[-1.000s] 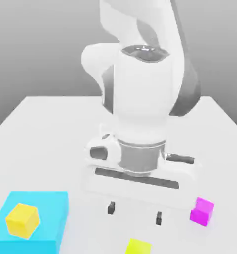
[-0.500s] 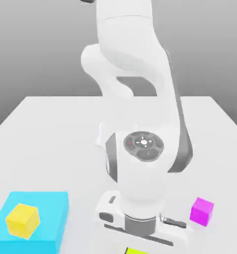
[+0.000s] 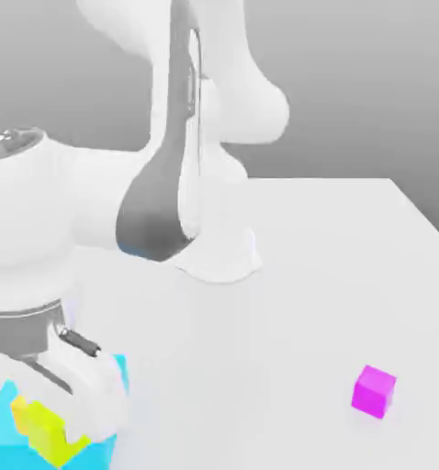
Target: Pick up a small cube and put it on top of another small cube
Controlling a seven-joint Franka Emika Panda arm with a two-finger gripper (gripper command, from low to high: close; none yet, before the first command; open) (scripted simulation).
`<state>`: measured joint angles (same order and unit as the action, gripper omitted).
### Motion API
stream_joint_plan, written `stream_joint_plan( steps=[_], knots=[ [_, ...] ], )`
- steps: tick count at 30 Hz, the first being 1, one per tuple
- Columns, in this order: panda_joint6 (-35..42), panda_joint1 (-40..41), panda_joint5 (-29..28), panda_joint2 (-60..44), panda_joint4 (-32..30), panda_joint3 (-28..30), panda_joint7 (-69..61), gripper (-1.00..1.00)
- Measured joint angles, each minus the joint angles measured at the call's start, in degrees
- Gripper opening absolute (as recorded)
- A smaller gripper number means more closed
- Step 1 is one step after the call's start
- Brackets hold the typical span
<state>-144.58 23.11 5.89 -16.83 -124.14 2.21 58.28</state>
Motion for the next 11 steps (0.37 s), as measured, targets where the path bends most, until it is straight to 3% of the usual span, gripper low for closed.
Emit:
stream_joint_plan(
  steps=[3, 6, 7, 11],
  knots=[
    [1.63, 4.57, -0.40, -0.74, 0.12, 4.30, -1.83, -1.00],
    [-2.13, 6.11, -0.14, -5.83, 0.03, 5.28, -2.68, -1.00],
    [-3.90, 6.41, 0.27, -7.79, 0.10, 5.10, -3.00, 1.00],
    [-3.90, 6.41, 0.27, -7.79, 0.10, 5.10, -3.00, 1.00]
  ],
)
